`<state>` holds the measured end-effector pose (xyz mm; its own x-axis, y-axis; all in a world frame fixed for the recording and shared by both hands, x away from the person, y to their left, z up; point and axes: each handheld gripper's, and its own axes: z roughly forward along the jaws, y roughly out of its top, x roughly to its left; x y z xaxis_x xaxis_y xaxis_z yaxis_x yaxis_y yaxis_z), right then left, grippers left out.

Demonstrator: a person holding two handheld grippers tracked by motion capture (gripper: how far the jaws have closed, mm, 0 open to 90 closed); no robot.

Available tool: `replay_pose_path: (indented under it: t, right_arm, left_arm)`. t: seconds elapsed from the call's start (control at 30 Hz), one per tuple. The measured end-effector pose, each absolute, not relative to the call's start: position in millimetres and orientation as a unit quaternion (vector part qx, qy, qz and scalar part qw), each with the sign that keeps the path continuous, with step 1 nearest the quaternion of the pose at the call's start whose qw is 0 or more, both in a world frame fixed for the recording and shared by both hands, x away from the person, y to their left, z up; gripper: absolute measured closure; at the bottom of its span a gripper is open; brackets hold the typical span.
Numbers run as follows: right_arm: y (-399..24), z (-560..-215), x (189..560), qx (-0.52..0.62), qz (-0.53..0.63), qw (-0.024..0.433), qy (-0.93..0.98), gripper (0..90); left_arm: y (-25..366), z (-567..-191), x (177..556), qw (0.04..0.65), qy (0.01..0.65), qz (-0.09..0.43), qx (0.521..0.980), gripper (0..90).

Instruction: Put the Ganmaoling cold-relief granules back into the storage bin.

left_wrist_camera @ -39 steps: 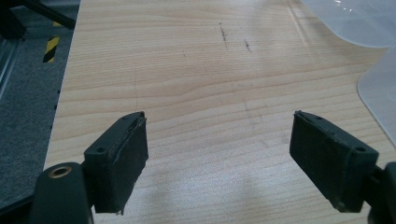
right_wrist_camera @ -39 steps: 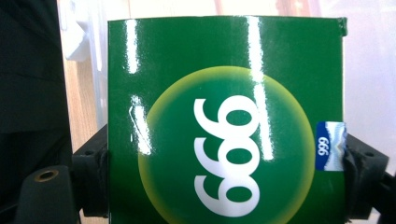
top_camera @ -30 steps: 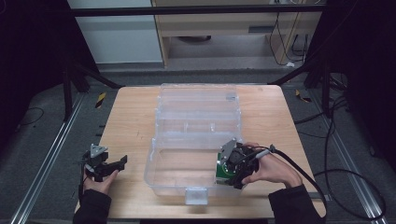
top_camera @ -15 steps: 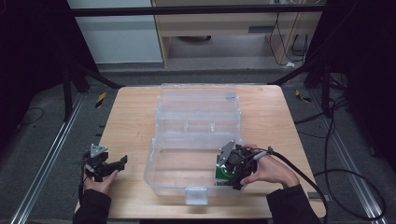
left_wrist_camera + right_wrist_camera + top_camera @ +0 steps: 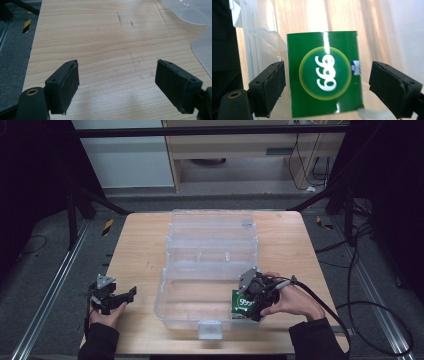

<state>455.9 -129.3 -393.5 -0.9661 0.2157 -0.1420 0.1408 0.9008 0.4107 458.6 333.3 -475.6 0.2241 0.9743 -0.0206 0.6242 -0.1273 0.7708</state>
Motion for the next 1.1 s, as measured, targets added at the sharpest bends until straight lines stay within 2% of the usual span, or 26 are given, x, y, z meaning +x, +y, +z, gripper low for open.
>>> replay_pose_path:
  t: [0.17, 0.53, 0.77, 1.1]
  right_arm:
    - [-142.9, -376.9, 451.0, 0.125, 0.234, 0.118, 0.957, 7.2]
    - [-187.6, -363.5, 443.6, 0.211, 0.330, 0.163, 0.906, 4.8]
    - [-225.8, -379.2, 436.4, 0.303, 0.391, 0.194, 0.847, 4.4]
    - [-253.7, -406.4, 443.3, 0.418, 0.403, 0.235, 0.779, 3.0]
  left_arm:
    - [333.3, -475.5, 458.2, 0.339, 0.567, 0.258, 0.705, 18.6]
    - [333.3, -475.6, 458.2, 0.338, 0.567, 0.259, 0.705, 18.6]
    - [332.9, -475.9, 458.1, 0.337, 0.567, 0.258, 0.706, 18.6]
    - [331.9, -475.9, 457.8, 0.337, 0.564, 0.257, 0.708, 19.5]
